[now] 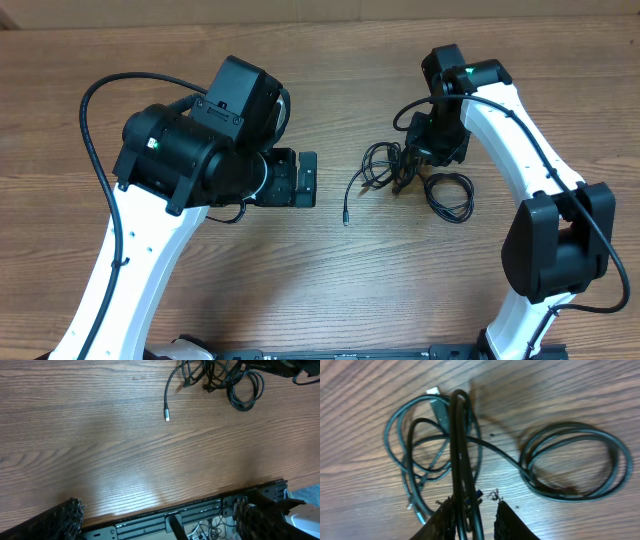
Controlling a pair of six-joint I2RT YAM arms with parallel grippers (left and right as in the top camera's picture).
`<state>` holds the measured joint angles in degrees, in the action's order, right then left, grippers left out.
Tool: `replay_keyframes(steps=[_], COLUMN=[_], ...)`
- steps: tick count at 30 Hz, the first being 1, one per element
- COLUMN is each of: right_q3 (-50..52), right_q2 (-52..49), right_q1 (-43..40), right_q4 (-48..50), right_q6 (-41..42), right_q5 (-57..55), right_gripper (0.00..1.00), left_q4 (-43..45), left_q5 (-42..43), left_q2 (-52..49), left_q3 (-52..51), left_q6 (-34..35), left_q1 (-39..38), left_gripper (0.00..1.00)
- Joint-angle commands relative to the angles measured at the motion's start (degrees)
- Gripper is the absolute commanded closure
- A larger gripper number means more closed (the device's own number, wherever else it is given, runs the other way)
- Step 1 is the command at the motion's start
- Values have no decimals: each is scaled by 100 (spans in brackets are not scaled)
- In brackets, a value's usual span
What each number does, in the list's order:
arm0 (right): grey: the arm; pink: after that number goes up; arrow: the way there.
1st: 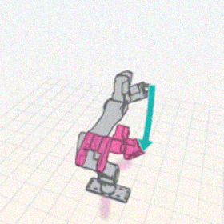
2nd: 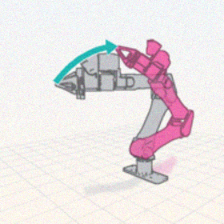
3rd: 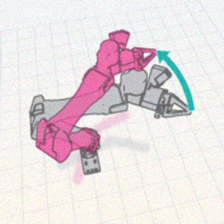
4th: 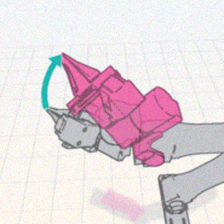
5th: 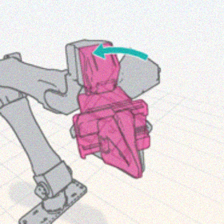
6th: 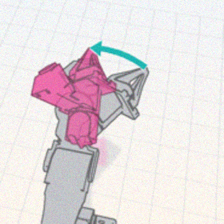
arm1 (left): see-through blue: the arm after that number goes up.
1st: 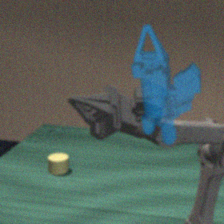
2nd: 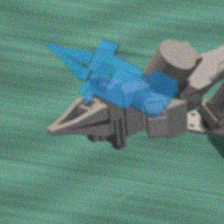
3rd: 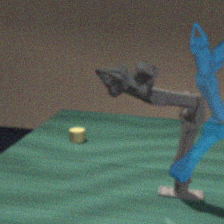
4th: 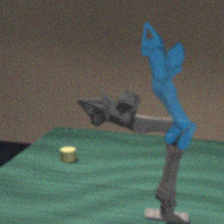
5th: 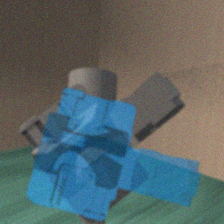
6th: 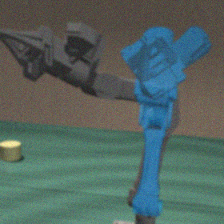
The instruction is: Untangle cables
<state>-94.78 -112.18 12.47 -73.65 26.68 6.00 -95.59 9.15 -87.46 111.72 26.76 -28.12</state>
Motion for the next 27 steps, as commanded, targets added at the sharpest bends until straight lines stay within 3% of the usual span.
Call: replay_keyframes(steps=[1,2,4,8,18,27], right_q3=[7,7,7,-28,-1368,-2153], right_q2=[-11,-13,-11,0,516,1182], right_q1=[15,15,15,20,37,149], right_q4=[59,70,83,125,96,22], right_q6=[-166,-166,-166,-341,-2092,-2229], right_q5=[376,422,573,1287,4931,5073], right_gripper=[76,79,96,96,96,96], left_q4=[4,4,4,2,-20,17], left_q5=[-57,-59,-59,-59,-61,-79], left_q2=[-28,-28,-28,-28,-28,-28], left_q3=[13,13,13,13,13,13], left_q6=[-87,-87,-87,-87,-105,-105], left_q1=[-9,-9,-9,-9,-9,-9], left_gripper=[0,1,0,0,0,0])
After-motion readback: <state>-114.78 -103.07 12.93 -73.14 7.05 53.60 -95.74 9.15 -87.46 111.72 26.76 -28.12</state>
